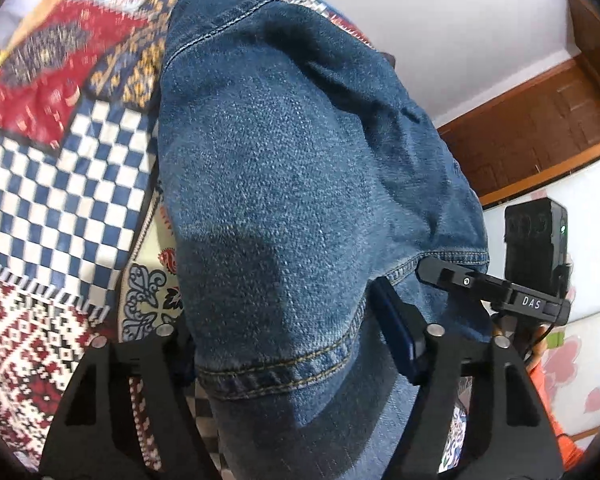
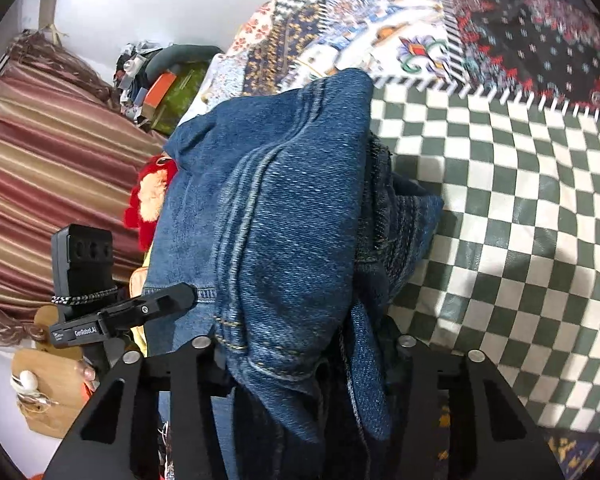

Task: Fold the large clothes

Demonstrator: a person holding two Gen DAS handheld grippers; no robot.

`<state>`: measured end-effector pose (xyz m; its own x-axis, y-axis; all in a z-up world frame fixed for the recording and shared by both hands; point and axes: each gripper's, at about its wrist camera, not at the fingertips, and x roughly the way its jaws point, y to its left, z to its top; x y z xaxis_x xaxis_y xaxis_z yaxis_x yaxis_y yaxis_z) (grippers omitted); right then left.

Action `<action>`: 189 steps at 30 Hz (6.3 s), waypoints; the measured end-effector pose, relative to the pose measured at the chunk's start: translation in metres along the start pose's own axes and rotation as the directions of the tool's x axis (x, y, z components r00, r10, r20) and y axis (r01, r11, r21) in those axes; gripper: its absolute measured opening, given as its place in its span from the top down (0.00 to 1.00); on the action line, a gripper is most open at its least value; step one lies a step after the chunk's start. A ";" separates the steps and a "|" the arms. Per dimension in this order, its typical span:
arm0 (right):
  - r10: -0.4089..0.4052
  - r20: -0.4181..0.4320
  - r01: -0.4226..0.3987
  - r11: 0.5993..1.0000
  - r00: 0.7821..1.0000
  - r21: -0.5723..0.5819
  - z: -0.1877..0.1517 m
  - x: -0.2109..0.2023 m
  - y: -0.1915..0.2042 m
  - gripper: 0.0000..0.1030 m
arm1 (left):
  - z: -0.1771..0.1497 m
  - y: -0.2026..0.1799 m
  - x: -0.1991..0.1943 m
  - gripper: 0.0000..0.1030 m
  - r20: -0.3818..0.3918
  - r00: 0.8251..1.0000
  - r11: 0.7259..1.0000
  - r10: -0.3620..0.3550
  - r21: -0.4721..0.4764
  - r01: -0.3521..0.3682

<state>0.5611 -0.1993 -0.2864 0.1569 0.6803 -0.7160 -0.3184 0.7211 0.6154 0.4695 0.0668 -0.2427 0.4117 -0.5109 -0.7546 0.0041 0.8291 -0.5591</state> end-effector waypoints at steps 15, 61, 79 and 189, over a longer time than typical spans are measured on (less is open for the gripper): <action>-0.016 0.112 0.042 0.971 0.994 -0.234 -0.018 -0.046 0.147 0.62 | -0.018 0.003 -0.152 0.41 0.239 0.971 0.997 0.004 0.070 -0.022; -0.264 0.028 0.247 0.853 0.964 -0.459 -0.050 0.100 0.196 0.49 | -0.123 0.132 -0.150 0.28 0.193 0.878 0.893 0.437 0.024 -0.450; -0.293 0.039 0.275 0.835 0.955 -0.477 -0.111 0.083 0.187 0.48 | -0.177 0.107 -0.145 0.24 0.178 0.864 0.881 0.471 -0.045 -0.471; 0.033 0.775 0.441 0.807 0.631 -0.394 -0.324 -0.194 0.344 0.00 | -0.323 -0.118 -0.347 0.00 0.860 0.462 0.865 0.215 0.051 -0.498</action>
<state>0.1182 -0.1255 -0.0425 0.8129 0.5550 -0.1765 -0.5556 0.8299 0.0508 0.0316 0.0731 -0.0257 0.9751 0.1378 -0.1737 -0.1551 0.9838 -0.0901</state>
